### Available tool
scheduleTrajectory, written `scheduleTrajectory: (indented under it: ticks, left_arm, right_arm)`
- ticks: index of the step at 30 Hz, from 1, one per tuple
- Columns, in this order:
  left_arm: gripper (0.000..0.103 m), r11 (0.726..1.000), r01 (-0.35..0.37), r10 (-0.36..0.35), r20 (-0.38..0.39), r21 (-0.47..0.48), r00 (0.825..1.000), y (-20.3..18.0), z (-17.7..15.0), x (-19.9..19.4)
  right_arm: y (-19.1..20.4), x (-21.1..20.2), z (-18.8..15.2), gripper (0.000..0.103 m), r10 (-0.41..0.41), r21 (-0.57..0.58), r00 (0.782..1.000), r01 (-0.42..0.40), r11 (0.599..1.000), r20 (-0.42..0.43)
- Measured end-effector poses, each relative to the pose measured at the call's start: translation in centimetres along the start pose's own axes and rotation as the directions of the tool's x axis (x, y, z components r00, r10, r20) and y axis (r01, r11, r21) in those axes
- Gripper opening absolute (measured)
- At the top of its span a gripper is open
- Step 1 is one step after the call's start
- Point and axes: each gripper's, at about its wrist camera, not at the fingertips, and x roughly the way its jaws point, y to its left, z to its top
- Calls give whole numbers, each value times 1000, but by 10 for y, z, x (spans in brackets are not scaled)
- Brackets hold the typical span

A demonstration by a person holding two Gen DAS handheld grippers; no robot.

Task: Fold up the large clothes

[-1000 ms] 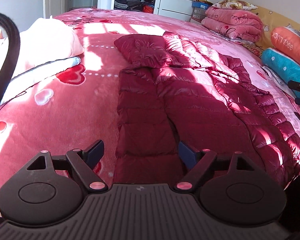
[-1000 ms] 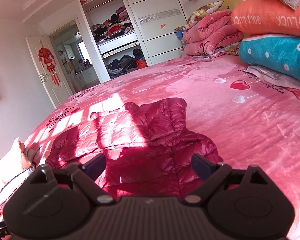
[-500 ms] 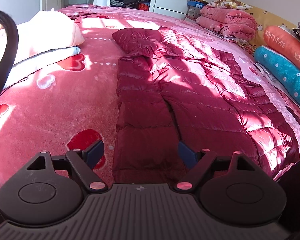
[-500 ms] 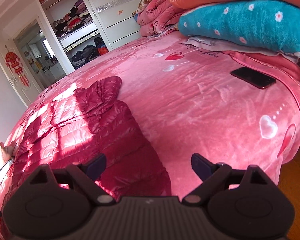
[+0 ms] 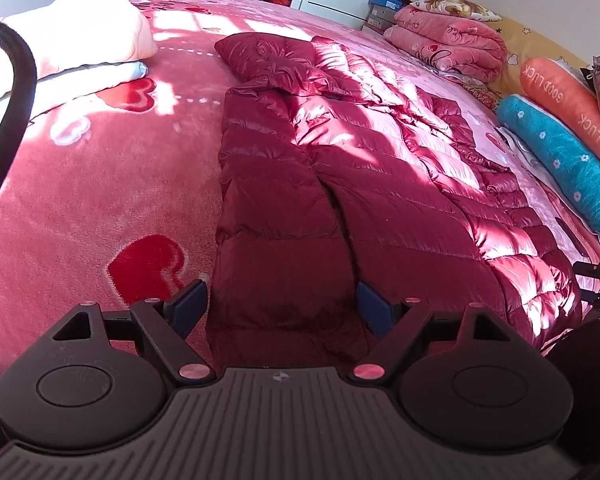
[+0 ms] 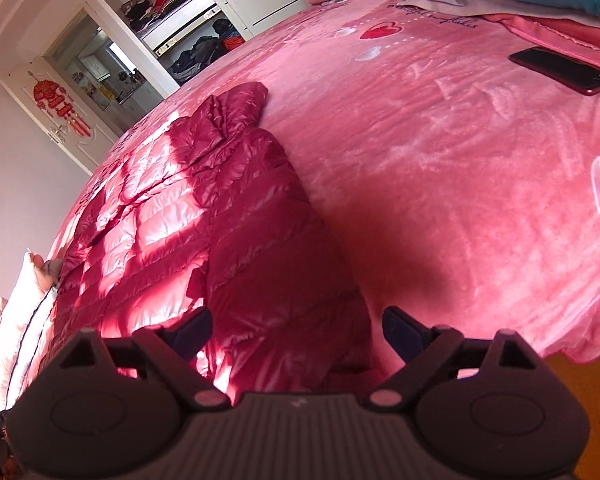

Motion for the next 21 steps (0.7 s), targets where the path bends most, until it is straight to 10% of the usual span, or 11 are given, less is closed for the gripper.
scheduleTrajectory:
  ticks: [11,21]
  left_arm:
    - [103,999,24,-23,-18,27,1000,3,-1,17]
    - [103,992,114,-111,-74,47,991,-7,-3,26]
  right_arm:
    - [21,25,1,88,16,-135,990,-36,990,-141]
    - [27,26,-2,51,28,-149,982,-57,987,-188]
